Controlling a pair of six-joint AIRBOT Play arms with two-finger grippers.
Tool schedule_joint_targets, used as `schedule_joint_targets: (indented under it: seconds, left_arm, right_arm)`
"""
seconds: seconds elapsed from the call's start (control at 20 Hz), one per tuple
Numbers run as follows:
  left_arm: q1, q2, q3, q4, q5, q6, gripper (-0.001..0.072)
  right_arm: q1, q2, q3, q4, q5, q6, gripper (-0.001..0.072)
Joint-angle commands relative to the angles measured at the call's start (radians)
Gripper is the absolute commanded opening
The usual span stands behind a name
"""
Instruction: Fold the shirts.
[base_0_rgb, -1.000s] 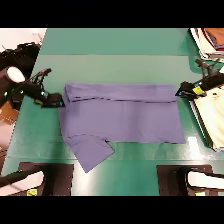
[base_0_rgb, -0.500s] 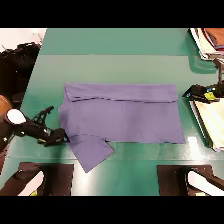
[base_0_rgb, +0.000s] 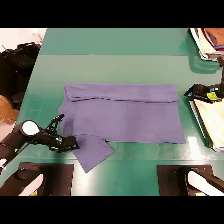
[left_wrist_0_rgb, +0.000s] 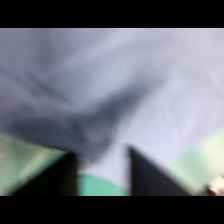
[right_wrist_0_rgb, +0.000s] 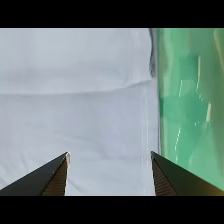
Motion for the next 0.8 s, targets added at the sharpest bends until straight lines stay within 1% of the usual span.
schedule_joint_targets:
  seconds: [0.0,0.15,0.4,0.5,0.6,0.65,0.7,0.75]
  left_arm:
    - [-0.024,0.002,0.034,-0.013,0.005,-0.007,0.0028]
    - [-0.024,0.002,0.115,-0.011,-0.021,0.006,0.0028]
    - [-0.024,0.002,0.219,-0.013,-0.015,0.015,0.0028]
    - [-0.024,0.002,0.225,-0.013,-0.008,0.016,0.0028]
    - [-0.024,0.002,0.225,-0.013,-0.007,0.016,0.0028]
    - [-0.024,0.002,0.225,-0.013,-0.007,0.016,0.0028]
    - [-0.024,0.002,0.225,-0.013,-0.005,0.02,0.0028]
    - [-0.024,0.002,0.225,-0.012,0.0,0.024,0.0028]
  right_arm:
    - [-0.037,0.002,-0.001,-0.037,0.101,0.0,0.0573]
    - [-0.14,0.027,-0.093,-0.115,0.199,0.0,0.0573]
    - [-0.346,0.071,-0.403,-0.128,0.211,0.0,0.0573]
    - [-0.361,0.071,-0.491,-0.076,0.194,0.0,0.0573]
    - [-0.342,0.071,-0.55,-0.003,0.142,-0.006,0.0571]
    - [-0.319,0.071,-0.571,0.017,0.114,-0.006,0.0553]
    - [-0.293,0.071,-0.583,0.027,0.092,-0.006,0.0515]
    - [-0.263,0.071,-0.59,0.029,0.071,-0.006,0.0502]
